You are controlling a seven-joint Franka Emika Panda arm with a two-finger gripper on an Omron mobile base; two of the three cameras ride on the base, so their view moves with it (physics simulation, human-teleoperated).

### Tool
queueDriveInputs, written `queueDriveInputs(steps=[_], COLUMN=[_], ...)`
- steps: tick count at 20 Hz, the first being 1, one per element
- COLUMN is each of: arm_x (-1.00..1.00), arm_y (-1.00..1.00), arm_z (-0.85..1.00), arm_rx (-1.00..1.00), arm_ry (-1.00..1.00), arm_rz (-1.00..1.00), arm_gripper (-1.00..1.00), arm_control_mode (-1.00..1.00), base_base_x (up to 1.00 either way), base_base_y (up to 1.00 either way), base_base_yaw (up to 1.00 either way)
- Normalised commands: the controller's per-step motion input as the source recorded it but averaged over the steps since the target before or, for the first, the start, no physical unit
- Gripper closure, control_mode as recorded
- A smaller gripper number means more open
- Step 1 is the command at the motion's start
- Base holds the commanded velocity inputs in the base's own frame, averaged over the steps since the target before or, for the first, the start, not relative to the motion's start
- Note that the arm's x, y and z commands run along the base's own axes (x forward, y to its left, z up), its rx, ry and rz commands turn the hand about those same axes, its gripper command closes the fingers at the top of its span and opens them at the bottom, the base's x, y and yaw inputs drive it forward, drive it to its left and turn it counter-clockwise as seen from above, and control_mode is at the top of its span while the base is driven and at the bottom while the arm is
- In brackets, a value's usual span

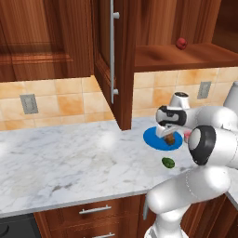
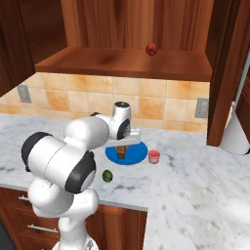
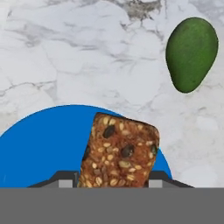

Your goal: Pick the avocado and bread from the counter and place them on the plate. Then pick the jam from the cabinet and place it next to the plate. Lastly close the cabinet door.

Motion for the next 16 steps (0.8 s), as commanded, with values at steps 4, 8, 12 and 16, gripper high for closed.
queueDriveInputs(steps=[4,8,12,16], arm_x=[0.4,0.36,0.23,0.13], arm_y=[0.0,0.0,-0.01,-0.04], arm_z=[0.0,-0.1,-0.22,-0.3], arm_rx=[0.0,0.0,0.0,0.0], arm_ry=[-0.01,-0.01,-0.02,-0.03], arm_rz=[0.08,0.09,0.1,0.12], arm_gripper=[1.0,1.0,1.0,1.0], arm_control_mode=[-1.0,-1.0,-1.0,-1.0], base_base_x=[0.0,0.0,0.0,0.0], base_base_y=[0.0,0.0,0.0,0.0], base_base_yaw=[0.0,0.0,0.0,0.0])
